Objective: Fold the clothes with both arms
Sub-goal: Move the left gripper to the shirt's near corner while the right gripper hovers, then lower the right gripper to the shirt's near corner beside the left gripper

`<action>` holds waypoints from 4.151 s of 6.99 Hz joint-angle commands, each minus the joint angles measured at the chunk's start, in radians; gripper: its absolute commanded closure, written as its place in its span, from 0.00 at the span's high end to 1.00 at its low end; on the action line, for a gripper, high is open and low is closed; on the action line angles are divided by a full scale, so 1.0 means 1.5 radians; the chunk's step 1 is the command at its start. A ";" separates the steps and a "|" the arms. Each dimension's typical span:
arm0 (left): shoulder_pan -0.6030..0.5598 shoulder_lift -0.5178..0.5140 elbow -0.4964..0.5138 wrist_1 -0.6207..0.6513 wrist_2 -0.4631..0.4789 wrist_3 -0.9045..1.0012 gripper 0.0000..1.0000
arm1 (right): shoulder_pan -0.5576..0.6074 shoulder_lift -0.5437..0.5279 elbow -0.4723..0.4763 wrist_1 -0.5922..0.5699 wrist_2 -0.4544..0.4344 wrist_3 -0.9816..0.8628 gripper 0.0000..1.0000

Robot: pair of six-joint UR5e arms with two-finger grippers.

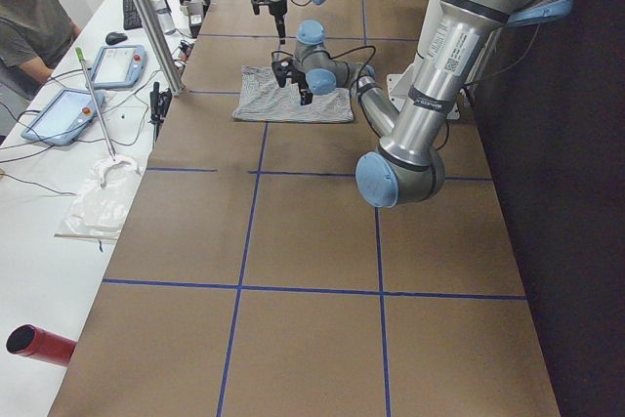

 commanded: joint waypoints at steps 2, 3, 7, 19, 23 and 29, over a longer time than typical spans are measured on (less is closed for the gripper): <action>0.180 -0.004 -0.007 0.104 0.129 -0.148 0.98 | -0.016 -0.087 0.149 -0.019 0.012 0.080 1.00; 0.182 -0.001 -0.001 0.104 0.134 -0.157 0.97 | -0.018 -0.086 0.149 -0.019 0.011 0.082 1.00; 0.186 0.002 0.001 0.127 0.135 -0.159 0.90 | -0.020 -0.083 0.147 -0.019 0.010 0.083 1.00; 0.201 0.005 0.000 0.127 0.138 -0.151 0.00 | -0.021 -0.085 0.149 -0.019 0.004 0.085 1.00; 0.177 0.003 -0.028 0.135 0.132 0.043 0.00 | -0.090 -0.078 0.179 -0.017 -0.028 0.328 1.00; 0.162 0.002 -0.028 0.132 0.130 0.065 0.00 | -0.280 -0.019 0.138 -0.014 -0.245 0.778 1.00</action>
